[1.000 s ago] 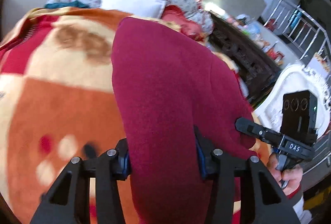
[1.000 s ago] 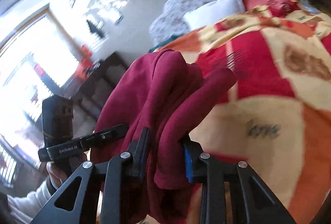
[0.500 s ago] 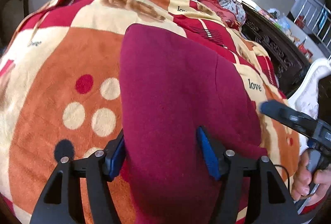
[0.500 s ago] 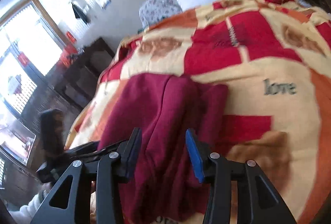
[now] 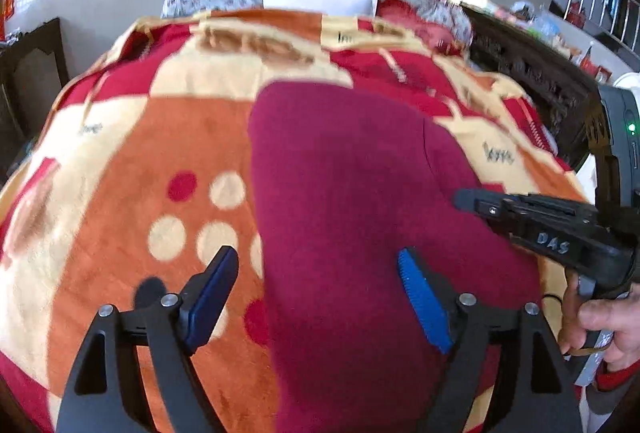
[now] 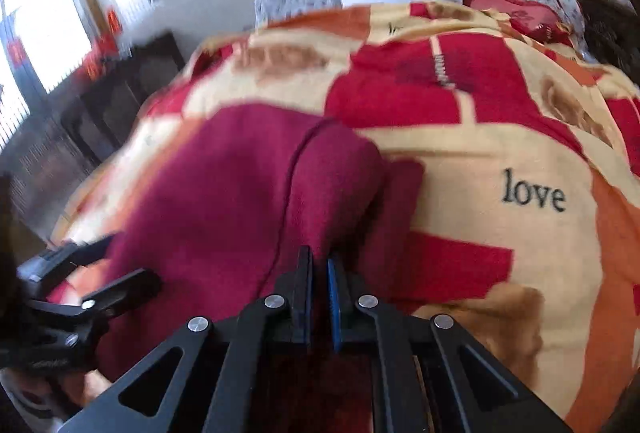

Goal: Fold small clothes

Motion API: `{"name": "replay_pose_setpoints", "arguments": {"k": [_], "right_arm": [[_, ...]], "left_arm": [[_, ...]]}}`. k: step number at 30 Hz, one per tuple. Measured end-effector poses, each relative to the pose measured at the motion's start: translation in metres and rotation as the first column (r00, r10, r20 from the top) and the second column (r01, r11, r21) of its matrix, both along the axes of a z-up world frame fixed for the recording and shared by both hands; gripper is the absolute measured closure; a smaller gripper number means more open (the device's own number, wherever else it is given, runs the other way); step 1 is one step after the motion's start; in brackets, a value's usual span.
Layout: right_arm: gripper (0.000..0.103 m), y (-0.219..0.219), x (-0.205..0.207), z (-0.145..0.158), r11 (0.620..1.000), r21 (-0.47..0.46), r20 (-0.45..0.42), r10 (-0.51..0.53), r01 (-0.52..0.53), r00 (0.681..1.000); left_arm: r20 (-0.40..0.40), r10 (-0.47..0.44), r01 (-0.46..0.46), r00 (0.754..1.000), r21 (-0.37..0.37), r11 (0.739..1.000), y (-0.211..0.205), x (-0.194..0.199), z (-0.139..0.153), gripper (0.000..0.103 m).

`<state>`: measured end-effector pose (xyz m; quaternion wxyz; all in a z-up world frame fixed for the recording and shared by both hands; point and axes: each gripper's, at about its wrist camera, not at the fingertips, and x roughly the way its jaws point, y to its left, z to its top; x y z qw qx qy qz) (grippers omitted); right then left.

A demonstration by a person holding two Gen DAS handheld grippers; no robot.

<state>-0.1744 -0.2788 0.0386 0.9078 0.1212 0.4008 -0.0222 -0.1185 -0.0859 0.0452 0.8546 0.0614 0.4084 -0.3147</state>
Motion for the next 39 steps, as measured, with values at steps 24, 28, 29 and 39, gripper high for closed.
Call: {"name": "replay_pose_setpoints", "arguments": {"k": [24, 28, 29, 39], "right_arm": [[0.047, 0.054, -0.068, 0.039, 0.994, -0.104, 0.065, -0.011, 0.018, 0.998], [0.043, 0.063, -0.08, 0.054, 0.989, -0.126, 0.108, -0.065, 0.078, 0.992], [0.041, 0.063, -0.081, 0.056, 0.987, -0.127, 0.112, -0.08, 0.094, 0.991], [0.025, 0.072, -0.085, 0.062, 0.98, -0.139, 0.135, -0.123, 0.141, 0.983]], "left_arm": [[0.077, 0.051, -0.052, 0.996, 0.008, 0.999, 0.011, -0.027, 0.019, 0.021], [0.109, 0.068, -0.068, 0.992, 0.004, 0.998, 0.019, -0.038, 0.031, 0.019], [0.121, 0.072, -0.073, 0.99, 0.004, 0.997, 0.022, -0.042, 0.034, 0.018], [0.172, 0.133, -0.131, 0.976, -0.021, 0.991, 0.045, -0.054, 0.049, 0.017]]}}
